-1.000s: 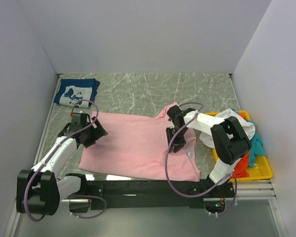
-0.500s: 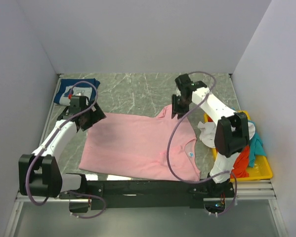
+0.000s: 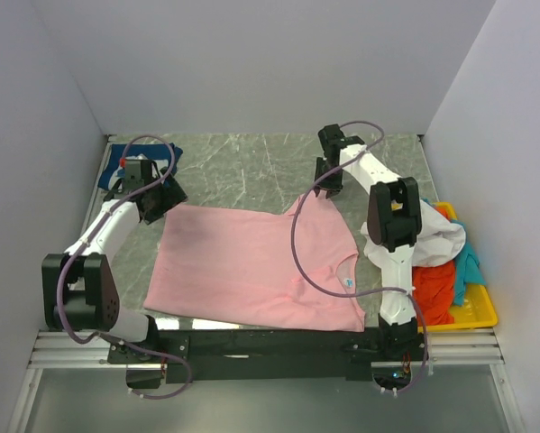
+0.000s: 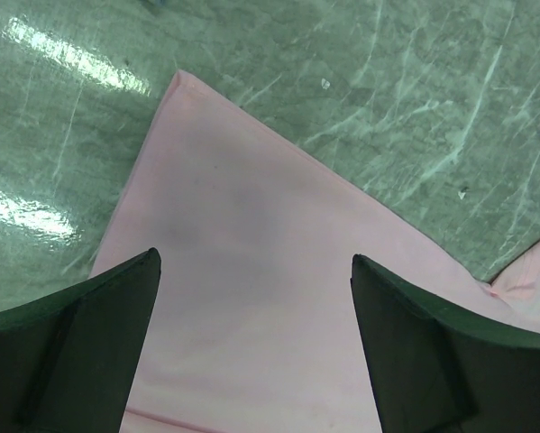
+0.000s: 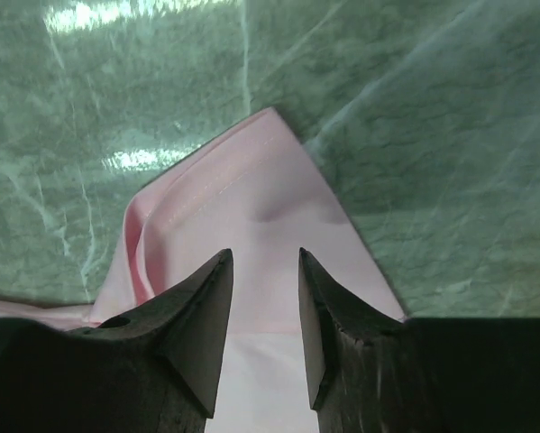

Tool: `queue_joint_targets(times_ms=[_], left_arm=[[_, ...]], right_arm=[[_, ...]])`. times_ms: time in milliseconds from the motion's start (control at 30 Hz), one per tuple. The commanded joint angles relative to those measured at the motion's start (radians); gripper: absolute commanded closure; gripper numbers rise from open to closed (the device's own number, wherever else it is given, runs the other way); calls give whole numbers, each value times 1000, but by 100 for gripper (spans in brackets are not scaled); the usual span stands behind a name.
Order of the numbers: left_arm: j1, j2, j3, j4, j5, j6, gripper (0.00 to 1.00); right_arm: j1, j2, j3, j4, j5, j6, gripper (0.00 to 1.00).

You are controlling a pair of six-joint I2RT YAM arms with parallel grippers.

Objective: Fold and stack the t-shirts
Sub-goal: Fold the tshirt

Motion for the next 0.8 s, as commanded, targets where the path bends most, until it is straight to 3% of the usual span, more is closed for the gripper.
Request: queue_joint_targets(times_ms=[0, 767], left_arm=[[7, 25, 47, 16, 12, 21, 8], [9, 59, 64, -30, 1, 28, 8]], right_arm=[[-36, -5, 55, 65, 32, 7, 57], [-70, 139, 147, 107, -115, -71, 58]])
